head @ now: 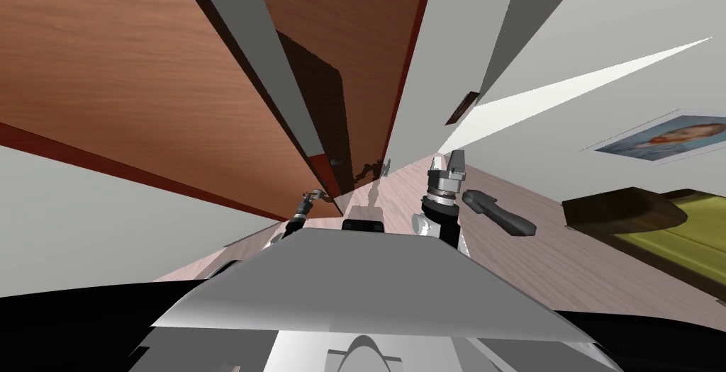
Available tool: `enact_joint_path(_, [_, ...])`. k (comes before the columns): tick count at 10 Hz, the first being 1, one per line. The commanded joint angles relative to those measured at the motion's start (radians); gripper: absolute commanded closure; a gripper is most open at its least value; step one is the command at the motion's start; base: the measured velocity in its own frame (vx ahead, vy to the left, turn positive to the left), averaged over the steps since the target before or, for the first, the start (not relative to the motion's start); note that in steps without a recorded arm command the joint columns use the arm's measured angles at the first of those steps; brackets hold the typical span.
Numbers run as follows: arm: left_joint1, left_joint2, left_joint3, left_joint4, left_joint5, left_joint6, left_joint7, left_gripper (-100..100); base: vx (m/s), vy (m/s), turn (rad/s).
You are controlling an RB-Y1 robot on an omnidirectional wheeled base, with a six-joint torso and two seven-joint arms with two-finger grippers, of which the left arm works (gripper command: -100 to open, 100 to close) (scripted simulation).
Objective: Pull the door open
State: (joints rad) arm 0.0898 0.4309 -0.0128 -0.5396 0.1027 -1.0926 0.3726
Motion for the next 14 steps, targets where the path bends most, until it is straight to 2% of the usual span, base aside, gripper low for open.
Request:
enact_joint_path(1, [-0.034, -0.011, 0.005, 0.021, -0.015, 0.014, 0.000, 100, -0.201, 0.043, -0.114])
enact_joint_path(2, [-0.061, -0.017, 0.012, 0.035, -0.026, 0.026, 0.000, 100, -0.242, 0.083, -0.158])
enact_joint_path(5, [-0.112, -0.029, 0.024, 0.062, -0.046, 0.049, -0.001, 100, -0.221, 0.043, -0.103])
enact_joint_path(7, [-0.112, -0.029, 0.024, 0.062, -0.046, 0.049, -0.001, 100, -0.102, 0.028, -0.017])
enact_joint_path(8, [-0.141, -0.035, 0.032, 0.077, -0.057, 0.061, -0.001, 100, -0.127, 0.015, -0.081])
enact_joint_path(9, [-0.134, -0.025, 0.031, 0.088, -0.050, 0.052, 0.001, 100, -0.071, 0.018, -0.034])
enact_joint_path(10, [-0.117, -0.011, 0.015, 0.089, -0.062, 0.021, 0.021, 100, -0.155, 0.054, -0.135])
enact_joint_path(11, [-0.117, -0.011, 0.015, 0.089, -0.062, 0.021, 0.021, 100, -0.177, 0.048, -0.095])
enact_joint_path(14, [-0.083, 0.011, -0.012, 0.086, -0.081, -0.035, 0.054, 100, -0.182, 0.046, -0.090])
